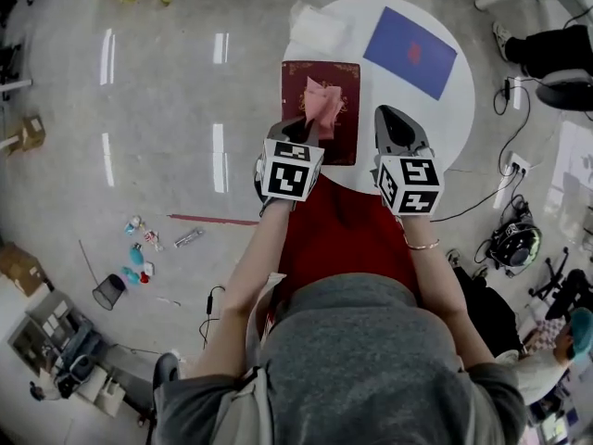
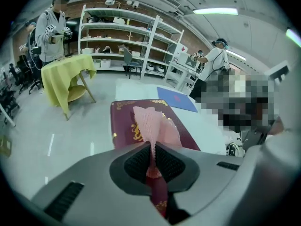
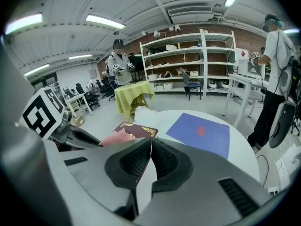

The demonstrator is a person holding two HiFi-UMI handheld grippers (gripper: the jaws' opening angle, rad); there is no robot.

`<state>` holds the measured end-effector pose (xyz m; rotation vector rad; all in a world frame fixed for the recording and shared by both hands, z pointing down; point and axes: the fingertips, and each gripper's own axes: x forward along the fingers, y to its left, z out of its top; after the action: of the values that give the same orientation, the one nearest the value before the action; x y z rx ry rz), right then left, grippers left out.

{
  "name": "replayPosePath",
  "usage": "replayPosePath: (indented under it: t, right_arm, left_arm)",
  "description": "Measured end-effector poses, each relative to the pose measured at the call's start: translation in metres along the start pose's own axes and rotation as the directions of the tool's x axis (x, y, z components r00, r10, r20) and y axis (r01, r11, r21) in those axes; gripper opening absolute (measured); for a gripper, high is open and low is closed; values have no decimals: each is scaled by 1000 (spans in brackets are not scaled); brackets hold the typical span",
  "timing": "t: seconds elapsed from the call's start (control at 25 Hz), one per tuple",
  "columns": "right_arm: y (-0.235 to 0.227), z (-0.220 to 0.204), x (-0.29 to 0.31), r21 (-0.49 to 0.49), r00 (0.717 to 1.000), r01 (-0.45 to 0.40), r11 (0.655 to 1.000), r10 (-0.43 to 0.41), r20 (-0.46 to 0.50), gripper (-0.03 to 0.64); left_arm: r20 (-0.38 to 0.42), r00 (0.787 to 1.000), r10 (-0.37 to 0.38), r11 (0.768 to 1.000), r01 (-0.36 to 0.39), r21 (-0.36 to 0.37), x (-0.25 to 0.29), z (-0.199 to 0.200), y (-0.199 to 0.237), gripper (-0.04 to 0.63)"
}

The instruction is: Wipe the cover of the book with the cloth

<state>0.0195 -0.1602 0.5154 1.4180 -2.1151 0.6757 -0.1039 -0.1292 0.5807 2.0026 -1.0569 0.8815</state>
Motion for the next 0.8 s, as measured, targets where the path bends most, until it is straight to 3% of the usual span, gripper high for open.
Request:
replayPosePath:
  t: [0.48, 0.8]
  right_arm:
    - [45, 11, 27, -40, 999, -25, 999, 24, -21, 29]
    - [39, 9, 15, -30, 1000, 0, 1000, 0, 4, 29]
  left_arm:
    - [6, 997, 81, 995, -80, -67, -29, -19, 71, 34]
    - [17, 986, 166, 978, -163, -128, -50, -29, 106, 34]
